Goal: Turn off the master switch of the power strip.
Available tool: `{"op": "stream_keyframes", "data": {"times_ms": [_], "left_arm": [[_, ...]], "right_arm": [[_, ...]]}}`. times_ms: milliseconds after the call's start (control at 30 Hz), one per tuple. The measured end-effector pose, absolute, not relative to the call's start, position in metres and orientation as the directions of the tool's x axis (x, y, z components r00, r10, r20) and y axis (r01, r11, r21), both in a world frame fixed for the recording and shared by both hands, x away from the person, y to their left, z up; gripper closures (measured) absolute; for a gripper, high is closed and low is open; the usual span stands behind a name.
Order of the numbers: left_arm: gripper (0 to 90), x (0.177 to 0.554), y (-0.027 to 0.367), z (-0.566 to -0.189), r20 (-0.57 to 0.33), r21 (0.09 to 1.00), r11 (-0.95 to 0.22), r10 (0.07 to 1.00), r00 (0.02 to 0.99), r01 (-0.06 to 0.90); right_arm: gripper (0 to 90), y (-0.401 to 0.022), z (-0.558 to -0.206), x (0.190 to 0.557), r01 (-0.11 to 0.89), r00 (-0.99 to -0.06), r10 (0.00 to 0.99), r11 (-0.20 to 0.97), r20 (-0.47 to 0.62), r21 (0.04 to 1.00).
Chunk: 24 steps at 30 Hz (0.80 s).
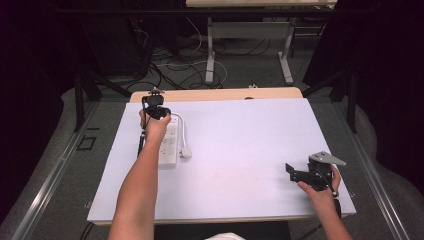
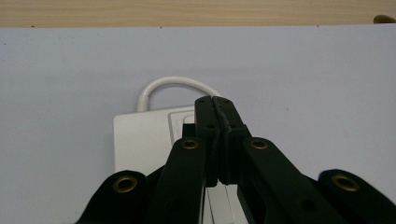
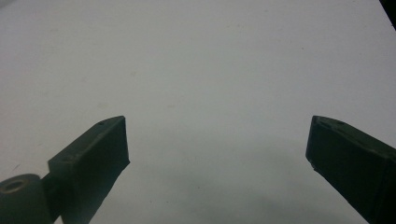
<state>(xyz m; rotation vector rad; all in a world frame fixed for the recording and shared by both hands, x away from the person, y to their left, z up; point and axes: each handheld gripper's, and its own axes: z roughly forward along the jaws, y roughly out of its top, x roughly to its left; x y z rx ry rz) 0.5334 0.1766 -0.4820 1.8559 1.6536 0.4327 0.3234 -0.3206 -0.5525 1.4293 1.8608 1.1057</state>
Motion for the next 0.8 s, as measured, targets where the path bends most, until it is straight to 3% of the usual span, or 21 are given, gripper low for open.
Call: {"op": "stream_keyframes", "data": {"times_ms": [800], "left_arm": [[90.0,0.546,0.182,-0.500,-0.184,0.618,-0.002,0.972,0.147,0.786]], "right_arm": [[5.2,-0.321,-0.551,0.323,0.515,-0.284,0.955,0.079,0.083,0.853]]}}
